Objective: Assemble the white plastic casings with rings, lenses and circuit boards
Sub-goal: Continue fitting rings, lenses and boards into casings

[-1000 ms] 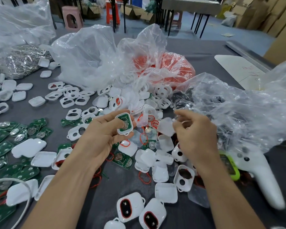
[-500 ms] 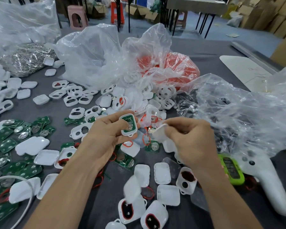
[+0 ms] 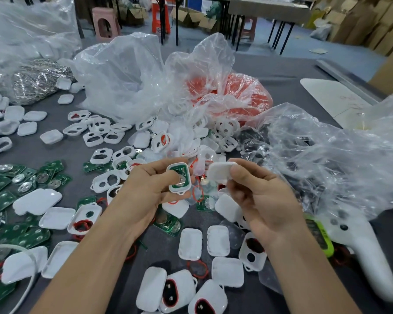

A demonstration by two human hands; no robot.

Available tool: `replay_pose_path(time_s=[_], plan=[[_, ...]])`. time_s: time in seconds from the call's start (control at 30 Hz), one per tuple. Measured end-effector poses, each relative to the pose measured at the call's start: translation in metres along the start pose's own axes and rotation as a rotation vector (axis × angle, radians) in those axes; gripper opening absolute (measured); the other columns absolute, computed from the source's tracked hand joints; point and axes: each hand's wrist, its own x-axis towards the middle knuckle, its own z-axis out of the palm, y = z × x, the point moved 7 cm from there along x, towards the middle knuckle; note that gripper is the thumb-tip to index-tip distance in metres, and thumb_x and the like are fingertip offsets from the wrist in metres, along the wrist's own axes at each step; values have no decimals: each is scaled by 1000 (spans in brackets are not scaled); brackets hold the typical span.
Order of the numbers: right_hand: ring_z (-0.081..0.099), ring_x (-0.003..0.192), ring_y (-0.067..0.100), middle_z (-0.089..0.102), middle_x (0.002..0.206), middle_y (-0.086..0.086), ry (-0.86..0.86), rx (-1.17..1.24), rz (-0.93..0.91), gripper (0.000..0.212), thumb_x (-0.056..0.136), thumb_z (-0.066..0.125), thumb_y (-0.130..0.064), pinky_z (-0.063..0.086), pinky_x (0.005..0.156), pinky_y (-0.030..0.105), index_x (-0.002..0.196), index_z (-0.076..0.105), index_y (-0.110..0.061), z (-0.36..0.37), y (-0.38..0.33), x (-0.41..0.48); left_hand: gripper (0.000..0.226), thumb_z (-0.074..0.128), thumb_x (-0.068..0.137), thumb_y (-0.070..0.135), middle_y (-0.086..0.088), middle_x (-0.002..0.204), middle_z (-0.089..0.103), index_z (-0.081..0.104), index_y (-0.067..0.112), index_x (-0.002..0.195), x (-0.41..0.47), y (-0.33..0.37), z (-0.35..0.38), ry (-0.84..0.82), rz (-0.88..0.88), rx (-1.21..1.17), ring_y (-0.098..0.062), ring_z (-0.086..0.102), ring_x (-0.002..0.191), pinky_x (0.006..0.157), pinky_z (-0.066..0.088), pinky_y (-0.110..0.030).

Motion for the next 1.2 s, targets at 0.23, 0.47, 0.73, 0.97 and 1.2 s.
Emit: replay_pose_path(time_s=[0.23, 0.47, 0.73, 0.97, 1.2], plan=[[76, 81, 20, 78, 89, 14, -137, 136, -37, 17, 58, 80, -6, 60, 72, 23, 75, 81, -10, 12, 3, 0, 31, 54, 92, -15, -20, 93, 76, 76, 3, 104, 0, -3, 0, 17, 8, 30, -24, 74, 74, 62, 65, -34], [75, 94, 21, 77, 101, 14, -218, 107, -15, 21, 59, 72, 7, 60, 73, 23, 68, 75, -12, 19, 13, 0, 36, 54, 92, -17, -17, 92, 77, 80, 8, 94, -1, -1, 2, 9, 17, 34, -22, 74, 69, 62, 65, -34], [73, 102, 25, 75, 106, 16, -234, 155, -8, 29, 56, 73, 14, 61, 80, 26, 70, 64, -9, 20, 19, 1, 33, 54, 90, -18, -18, 91, 77, 79, 3, 98, -2, -2, 4, -4, 13, -3, -24, 74, 69, 58, 61, -30], [76, 86, 10, 78, 95, -10, -26, -710, -481, 32, 78, 78, 3, 61, 65, 28, 73, 60, -22, 14, 3, -2, 35, 55, 90, -17, -28, 99, 75, 77, 4, 105, -2, -1, 3, 34, 29, 50, -33, 70, 76, 70, 59, -40], [76, 78, 8, 77, 84, -14, 108, -687, -546, 29, 66, 88, -10, 63, 71, 32, 80, 70, -28, 19, 5, -12, 36, 55, 89, -19, -18, 92, 78, 79, 4, 105, -4, 1, 9, 35, 66, 20, -20, 72, 63, 50, 54, -22]])
